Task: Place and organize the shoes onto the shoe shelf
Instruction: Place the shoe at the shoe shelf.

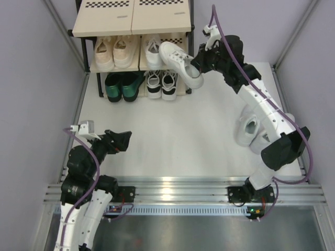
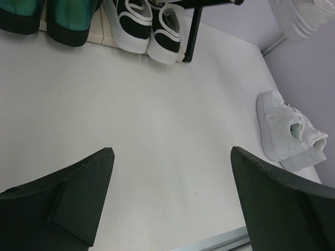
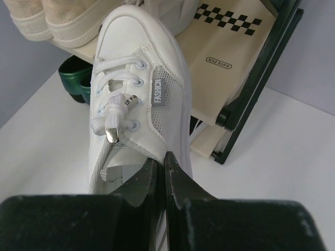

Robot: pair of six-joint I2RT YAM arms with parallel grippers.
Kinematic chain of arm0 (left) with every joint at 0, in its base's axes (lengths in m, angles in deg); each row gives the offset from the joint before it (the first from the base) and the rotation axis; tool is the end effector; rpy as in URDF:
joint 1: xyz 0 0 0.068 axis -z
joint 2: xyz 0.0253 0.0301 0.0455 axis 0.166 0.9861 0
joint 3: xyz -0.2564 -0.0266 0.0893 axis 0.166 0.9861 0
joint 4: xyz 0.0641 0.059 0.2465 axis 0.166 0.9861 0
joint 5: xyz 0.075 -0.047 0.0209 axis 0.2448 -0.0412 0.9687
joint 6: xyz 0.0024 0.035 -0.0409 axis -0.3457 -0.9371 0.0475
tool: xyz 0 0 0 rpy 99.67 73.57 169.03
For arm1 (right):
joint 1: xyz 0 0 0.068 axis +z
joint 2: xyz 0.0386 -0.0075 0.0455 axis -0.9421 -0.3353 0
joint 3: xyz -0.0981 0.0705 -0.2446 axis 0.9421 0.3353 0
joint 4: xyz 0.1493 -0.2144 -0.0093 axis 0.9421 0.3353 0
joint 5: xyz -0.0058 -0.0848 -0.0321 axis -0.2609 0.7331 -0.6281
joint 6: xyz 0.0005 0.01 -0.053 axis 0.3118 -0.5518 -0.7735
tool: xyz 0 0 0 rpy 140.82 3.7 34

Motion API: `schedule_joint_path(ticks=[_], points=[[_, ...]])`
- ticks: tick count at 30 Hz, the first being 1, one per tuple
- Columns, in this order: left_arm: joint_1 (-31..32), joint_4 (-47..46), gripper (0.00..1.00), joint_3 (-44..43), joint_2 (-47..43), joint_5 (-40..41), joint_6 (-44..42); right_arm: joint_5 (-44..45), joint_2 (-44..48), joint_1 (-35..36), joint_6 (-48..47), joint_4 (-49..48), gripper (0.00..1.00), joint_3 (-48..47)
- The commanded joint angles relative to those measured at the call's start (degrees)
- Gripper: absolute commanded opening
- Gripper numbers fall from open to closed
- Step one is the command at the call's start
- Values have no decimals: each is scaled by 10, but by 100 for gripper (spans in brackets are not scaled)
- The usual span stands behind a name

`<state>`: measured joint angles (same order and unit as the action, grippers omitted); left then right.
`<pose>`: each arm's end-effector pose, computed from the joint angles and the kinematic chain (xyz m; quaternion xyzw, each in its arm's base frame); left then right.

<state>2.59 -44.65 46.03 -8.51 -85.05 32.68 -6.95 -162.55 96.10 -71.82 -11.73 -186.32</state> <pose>0.0599 -0.0167 0.3143 -0.0855 0.7452 -0.2776 0.6002 0.3394 0.1722 0.4405 -0.2127 0.7653 0.2455 0.5558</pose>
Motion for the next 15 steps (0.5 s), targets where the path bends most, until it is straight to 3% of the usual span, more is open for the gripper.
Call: schedule_joint_path(ticks=[1,8,15], points=[[-2,-4,98,3,-7,7,9,33,-8,-2,45,-89,0,-55],[-2,-5,98,10,-11,8,16,79,-45,6,80,-107,0,-94],[-2,-5,98,10,-9,11,17,216,-101,45,124,-132,0,-139]])
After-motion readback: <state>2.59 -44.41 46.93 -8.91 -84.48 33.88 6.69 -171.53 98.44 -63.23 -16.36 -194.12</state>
